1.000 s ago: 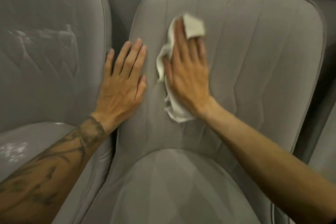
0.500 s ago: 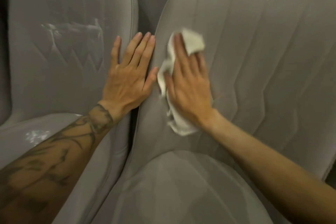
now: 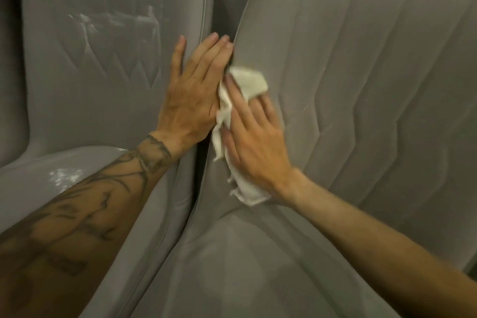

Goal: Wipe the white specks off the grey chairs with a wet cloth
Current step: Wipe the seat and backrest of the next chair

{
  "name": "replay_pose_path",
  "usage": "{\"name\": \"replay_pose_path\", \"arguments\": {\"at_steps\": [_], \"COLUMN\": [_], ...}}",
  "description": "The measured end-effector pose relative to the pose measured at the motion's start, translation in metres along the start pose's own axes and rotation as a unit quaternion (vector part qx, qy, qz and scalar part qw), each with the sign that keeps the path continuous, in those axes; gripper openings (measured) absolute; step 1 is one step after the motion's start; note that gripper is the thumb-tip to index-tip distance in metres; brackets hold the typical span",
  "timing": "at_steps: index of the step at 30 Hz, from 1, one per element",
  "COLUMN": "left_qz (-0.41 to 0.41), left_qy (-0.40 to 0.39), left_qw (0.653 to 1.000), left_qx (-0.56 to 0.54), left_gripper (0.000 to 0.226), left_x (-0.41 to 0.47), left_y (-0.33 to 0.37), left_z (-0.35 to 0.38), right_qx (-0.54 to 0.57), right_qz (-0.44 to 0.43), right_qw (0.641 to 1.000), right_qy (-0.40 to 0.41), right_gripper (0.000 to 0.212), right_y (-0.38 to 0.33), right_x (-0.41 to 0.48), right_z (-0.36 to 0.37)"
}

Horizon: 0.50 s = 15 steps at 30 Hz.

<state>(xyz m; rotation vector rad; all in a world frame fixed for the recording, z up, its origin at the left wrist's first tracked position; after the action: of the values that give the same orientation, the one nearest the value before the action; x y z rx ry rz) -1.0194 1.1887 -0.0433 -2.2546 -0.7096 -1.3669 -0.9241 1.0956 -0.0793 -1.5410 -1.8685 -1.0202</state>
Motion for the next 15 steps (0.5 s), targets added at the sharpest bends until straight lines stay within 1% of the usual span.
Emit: {"name": "replay_pose_path", "arguments": {"at_steps": [2,4,5,7,9,10,11,13,15], "left_qz": [-0.006,-0.010,-0.015,-0.022,-0.021,-0.020,-0.017,-0.016,-0.022], "left_qy": [0.003,-0.001,-0.003,-0.002,0.002,0.004,0.004,0.003,0.007], "left_qw": [1.000,1.000,0.999,0.999,0.999,1.000,1.000,1.000,1.000], "left_qx": [-0.010,-0.025,-0.033,-0.038,-0.027,-0.019,-0.010,0.005,0.012], "left_gripper": [0.048,0.049,0.050,0.049,0.047,0.047,0.048,0.050,0.052], "left_x": [0.000,0.002,0.002,0.001,0.002,0.002,0.001,0.001,0.000], "left_y": [0.001,0.001,0.001,0.001,0.002,0.002,0.002,0.003,0.002], "left_z": [-0.002,-0.003,-0.003,-0.003,-0.003,-0.003,-0.004,-0.004,-0.004], "right_qx": [-0.006,-0.045,-0.068,-0.086,-0.066,-0.044,-0.019,0.003,-0.025], "right_qz": [-0.055,-0.080,-0.070,-0.007,0.065,0.081,0.077,0.033,-0.027], "right_qw": [0.998,0.996,0.995,0.993,0.990,0.991,0.995,0.999,0.999], "right_qy": [-0.030,-0.012,0.018,0.082,0.110,0.100,0.068,-0.002,-0.040], "right_gripper": [0.056,0.056,0.056,0.056,0.056,0.057,0.057,0.058,0.059], "right_y": [0.000,0.026,0.042,0.065,0.056,0.043,0.026,0.001,0.008], "right_x": [-0.018,0.006,0.027,0.064,0.064,0.047,0.023,-0.030,-0.049], "right_z": [0.001,-0.005,-0.010,-0.022,-0.020,-0.013,-0.004,0.006,0.002]}}
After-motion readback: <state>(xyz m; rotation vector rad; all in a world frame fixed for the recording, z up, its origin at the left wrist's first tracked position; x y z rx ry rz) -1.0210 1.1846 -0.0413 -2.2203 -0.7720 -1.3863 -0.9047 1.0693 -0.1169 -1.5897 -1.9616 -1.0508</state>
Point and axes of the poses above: each hand's wrist, its own x-axis towards the middle knuckle, its own z-axis out of the palm, y = z × x, the point moved 5 cm from there along x, towards the middle knuckle, and after that the axes turned 1 degree about -z, right-handed, at the moved point
